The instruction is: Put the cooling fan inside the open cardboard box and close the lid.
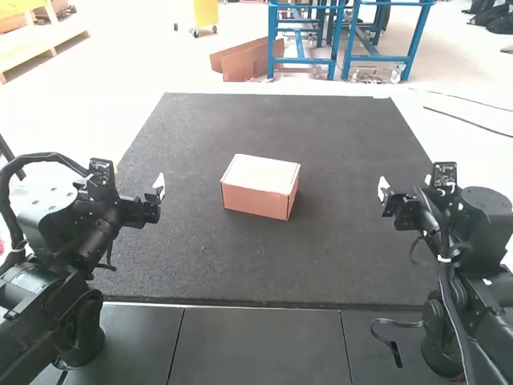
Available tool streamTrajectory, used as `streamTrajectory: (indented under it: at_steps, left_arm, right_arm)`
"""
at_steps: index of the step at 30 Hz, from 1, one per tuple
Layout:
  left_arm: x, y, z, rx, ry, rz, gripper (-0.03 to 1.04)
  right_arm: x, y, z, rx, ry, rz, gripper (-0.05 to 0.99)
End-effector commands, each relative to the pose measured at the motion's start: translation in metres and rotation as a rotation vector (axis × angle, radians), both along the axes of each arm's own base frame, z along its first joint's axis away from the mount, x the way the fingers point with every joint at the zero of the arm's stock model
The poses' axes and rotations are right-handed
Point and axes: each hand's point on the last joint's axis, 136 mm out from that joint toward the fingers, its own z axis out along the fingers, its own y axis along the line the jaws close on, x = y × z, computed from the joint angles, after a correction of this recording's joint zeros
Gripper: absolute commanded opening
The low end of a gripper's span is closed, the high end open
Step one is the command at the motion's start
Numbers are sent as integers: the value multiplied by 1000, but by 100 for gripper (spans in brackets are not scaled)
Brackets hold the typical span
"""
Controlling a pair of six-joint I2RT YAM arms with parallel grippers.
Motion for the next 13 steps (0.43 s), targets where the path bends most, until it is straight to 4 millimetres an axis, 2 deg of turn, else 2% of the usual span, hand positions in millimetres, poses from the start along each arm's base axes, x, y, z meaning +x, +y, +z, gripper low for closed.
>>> streamTrajectory:
  at_steps: [1, 2, 13]
  left_arm:
    - [0, 1, -1, -20, -3, 2, 96]
    - [0, 1, -1, -20, -3, 2, 96]
    - [0, 2, -6, -39, 19, 6, 96]
  right_arm:
    - [-3, -9, 9, -4, -47, -45, 91]
    - [-2, -11, 3, -12, -18, -50, 91]
    - [-3, -21, -3, -10, 5, -98, 91]
